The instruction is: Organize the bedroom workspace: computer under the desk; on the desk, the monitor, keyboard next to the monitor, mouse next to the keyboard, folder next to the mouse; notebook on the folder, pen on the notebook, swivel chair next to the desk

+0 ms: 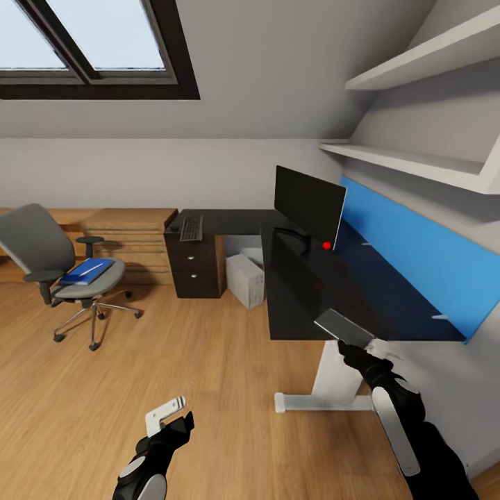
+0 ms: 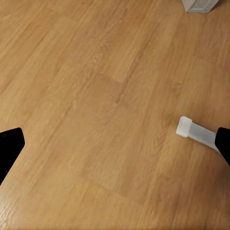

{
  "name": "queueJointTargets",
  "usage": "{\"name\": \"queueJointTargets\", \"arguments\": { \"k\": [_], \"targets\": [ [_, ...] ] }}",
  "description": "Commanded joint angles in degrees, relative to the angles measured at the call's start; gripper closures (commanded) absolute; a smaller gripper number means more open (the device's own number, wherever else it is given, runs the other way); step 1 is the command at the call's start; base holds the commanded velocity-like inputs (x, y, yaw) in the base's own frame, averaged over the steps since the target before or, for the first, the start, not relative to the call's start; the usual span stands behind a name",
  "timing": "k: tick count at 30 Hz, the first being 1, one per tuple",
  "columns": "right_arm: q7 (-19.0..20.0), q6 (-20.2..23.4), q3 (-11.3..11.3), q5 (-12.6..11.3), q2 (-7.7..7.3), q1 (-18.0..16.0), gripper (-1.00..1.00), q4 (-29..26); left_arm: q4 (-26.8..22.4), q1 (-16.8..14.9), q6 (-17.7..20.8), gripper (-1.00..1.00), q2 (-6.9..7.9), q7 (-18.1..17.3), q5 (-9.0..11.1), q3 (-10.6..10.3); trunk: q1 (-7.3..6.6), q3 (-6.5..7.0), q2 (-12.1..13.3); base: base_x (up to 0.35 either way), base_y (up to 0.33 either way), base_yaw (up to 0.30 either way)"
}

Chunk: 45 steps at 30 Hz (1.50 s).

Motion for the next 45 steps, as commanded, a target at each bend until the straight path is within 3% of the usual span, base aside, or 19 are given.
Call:
{"name": "queueJointTargets", "arguments": {
  "k": [1,5,6,8,9,12,14,20,22,25,27,28,29,34,37,43,44,45],
  "targets": [
    [-0.44,0.07,-1.48,-0.75,0.01,-0.05,-1.00,0.53,-0.06,-0.06,0.16,-1.00,0.05,0.46,0.28,-0.13,0.23,-0.25,-0.46,0.000,0.000,0.000],
    [-0.34,-0.09,-6.97,-2.15,0.08,-0.07,-1.00,2.12,0.02,-0.06,0.16,-1.00,0.05,0.48,0.28,-0.13,1.11,-0.97,-2.07,0.000,0.000,0.000],
    [-0.32,-0.13,-8.77,-3.97,0.07,-0.07,-1.00,2.57,0.07,-0.06,0.16,-1.00,0.05,0.52,0.27,-0.11,1.33,-1.15,-2.47,0.000,0.000,0.000],
    [-0.31,-0.15,-10.07,-6.56,0.02,-0.09,-1.00,2.99,0.19,-0.06,0.16,-1.00,0.05,0.58,0.27,-0.06,1.77,-1.51,-3.27,0.000,0.000,0.000],
    [-0.31,-0.17,-11.24,-9.75,-0.12,-0.09,-1.00,3.58,0.46,-0.06,0.16,-1.00,0.05,0.61,0.27,-0.02,1.99,-1.69,-3.67,0.000,0.000,0.000],
    [-0.34,-0.18,-13.68,-14.84,-0.40,-0.12,-1.00,4.82,0.92,-0.06,0.16,-1.00,0.04,0.64,0.27,0.01,2.65,-2.22,-4.87,0.000,0.000,0.000],
    [-0.25,-0.25,-18.89,-22.02,-0.96,-0.20,-1.00,7.73,1.27,-0.06,0.16,-1.00,0.01,0.70,0.26,0.00,3.08,-2.58,-5.68,0.000,0.000,0.000],
    [-0.09,-0.26,-22.40,-29.19,-1.40,-0.29,-1.00,10.60,1.41,-0.06,0.16,-1.00,0.04,0.70,0.26,0.00,4.40,-3.66,-8.08,0.000,0.000,0.000],
    [-0.07,0.43,-23.11,-35.22,-3.18,-0.33,-1.00,11.17,1.44,-0.06,0.16,-1.00,0.04,0.72,0.21,0.01,4.84,-4.02,-8.88,0.000,0.000,0.000],
    [0.04,0.81,-23.25,-40.03,-4.09,-0.34,-1.00,11.28,1.44,-0.06,0.16,-1.00,0.04,0.72,0.21,0.03,5.50,-4.56,-10.09,0.000,0.000,0.000],
    [0.30,1.05,-23.30,-48.11,-4.93,-0.34,-1.00,11.47,1.44,-0.06,0.16,-1.00,0.04,0.70,0.20,0.04,5.94,-4.92,-10.89,0.000,0.000,0.000],
    [0.34,1.08,-23.30,-50.12,-5.24,-0.34,-1.00,11.52,1.45,-0.06,0.16,-1.00,0.04,0.70,0.19,0.04,6.16,-5.10,-11.29,0.000,0.000,0.000],
    [0.44,1.14,-23.20,-56.45,-6.66,-0.34,-1.00,12.43,1.45,-0.06,0.16,-1.00,0.04,0.69,0.19,0.03,6.38,-5.28,-11.69,0.000,0.000,0.000],
    [0.63,0.98,-23.07,-60.42,-7.66,-0.35,-1.00,14.46,1.45,-0.06,0.16,-1.00,-0.01,0.71,0.19,-0.05,7.48,-6.17,-13.70,0.000,0.000,0.000],
    [1.30,0.91,-23.05,-60.94,-7.75,-0.35,-1.00,14.63,1.49,-0.06,0.16,-1.00,-0.03,0.74,0.19,-0.09,8.14,-6.71,-14.90,0.000,0.000,0.000],
    [5.96,0.88,-23.12,-60.70,-7.91,-0.29,-1.00,13.08,1.53,-0.06,0.16,-1.00,-0.04,0.76,0.19,-0.12,9.45,-7.79,-17.31,0.000,0.000,0.000],
    [7.19,1.02,-23.13,-58.75,-7.90,-0.26,-1.00,12.70,1.53,-0.06,0.16,-1.00,-0.04,0.76,0.17,-0.12,9.67,-7.97,-17.71,0.000,0.000,0.000],
    [7.31,1.04,-23.13,-58.36,-7.89,-0.26,-1.00,12.68,1.53,-0.06,0.16,-1.00,-0.04,0.76,0.15,-0.12,9.89,-8.15,-18.11,0.000,0.000,0.000]
  ]
}}
